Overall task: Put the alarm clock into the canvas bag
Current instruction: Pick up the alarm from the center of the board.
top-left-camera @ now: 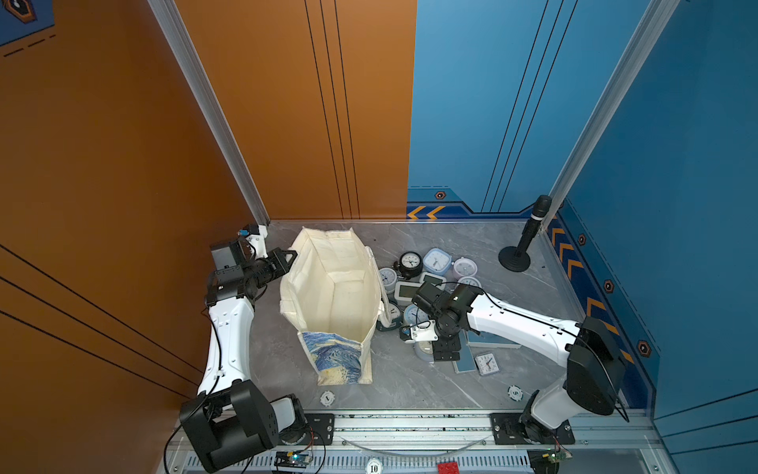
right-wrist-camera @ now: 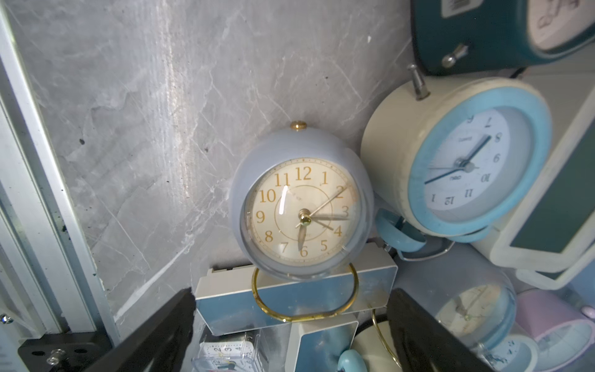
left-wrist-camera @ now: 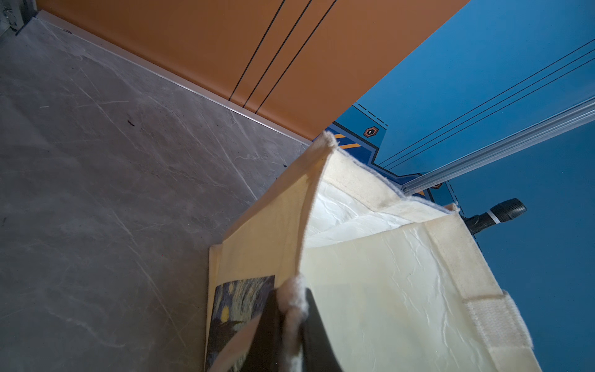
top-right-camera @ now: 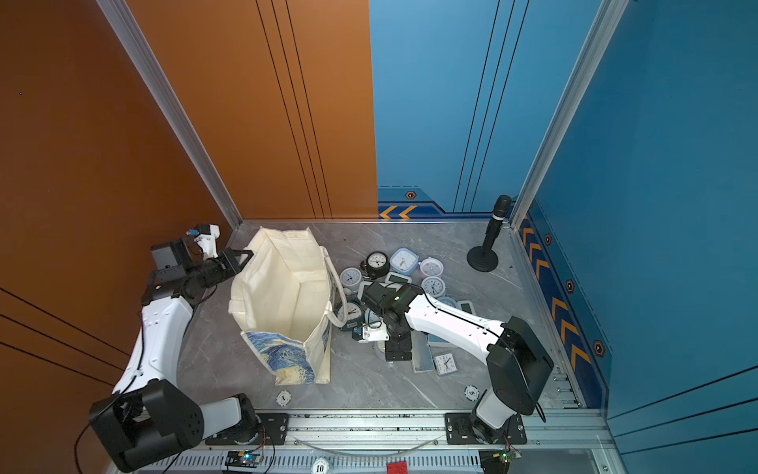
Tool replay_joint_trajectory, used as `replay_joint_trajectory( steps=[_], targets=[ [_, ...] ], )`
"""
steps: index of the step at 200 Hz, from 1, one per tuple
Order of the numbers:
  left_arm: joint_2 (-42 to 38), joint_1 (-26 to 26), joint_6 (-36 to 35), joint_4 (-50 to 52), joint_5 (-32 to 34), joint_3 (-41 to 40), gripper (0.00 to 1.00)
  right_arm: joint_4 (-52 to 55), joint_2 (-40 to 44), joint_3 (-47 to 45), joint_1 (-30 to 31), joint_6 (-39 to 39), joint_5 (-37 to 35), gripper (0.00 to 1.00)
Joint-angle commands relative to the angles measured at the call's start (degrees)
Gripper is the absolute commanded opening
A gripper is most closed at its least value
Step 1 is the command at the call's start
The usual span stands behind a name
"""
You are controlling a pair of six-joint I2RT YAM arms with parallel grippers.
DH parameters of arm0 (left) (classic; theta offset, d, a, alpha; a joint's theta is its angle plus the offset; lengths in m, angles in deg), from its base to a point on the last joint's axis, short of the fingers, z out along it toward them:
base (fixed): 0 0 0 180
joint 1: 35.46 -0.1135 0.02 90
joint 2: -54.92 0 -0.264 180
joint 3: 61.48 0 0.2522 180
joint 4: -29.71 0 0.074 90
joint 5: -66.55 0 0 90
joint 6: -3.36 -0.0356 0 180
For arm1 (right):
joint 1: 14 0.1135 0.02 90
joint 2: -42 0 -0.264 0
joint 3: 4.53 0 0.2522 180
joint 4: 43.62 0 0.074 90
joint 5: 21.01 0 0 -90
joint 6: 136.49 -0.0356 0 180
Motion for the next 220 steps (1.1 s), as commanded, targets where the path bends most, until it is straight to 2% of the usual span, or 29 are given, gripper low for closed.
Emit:
replay_joint_trajectory(
  steps=[1,13,66,115,169,220],
  targets=[
    [-0.69,-0.68,0.50,-2.34,-1.79,-0.59,0.00,1.77,-2.13,2.65,-0.86,4.08,2.48,0.97],
    [-0.74,-0.71,0.45,-2.36,-1.75,-0.59,0.00,1.68,-3.11,3.23,-1.56,4.62,3.69,1.00],
    [-0.38,-1.02,0.68,-2.45,-2.05,-0.50,0.00,0.34,-7.18,4.67,-3.02,6.12,7.08,0.98],
    [-0.14,-1.88,1.05,-2.67,-2.65,-0.52,0.00,-6.04,-8.76,-0.25,-3.23,6.29,5.90,0.96],
    [0.58,-1.99,1.47,-3.24,-4.07,-0.41,0.00,-10.72,-10.43,-3.15,-3.99,5.60,7.86,0.97],
    [1.49,-2.01,1.86,-3.50,-5.22,-0.38,0.00,-10.90,-10.63,-3.75,-4.48,4.88,9.36,0.90]
  ],
)
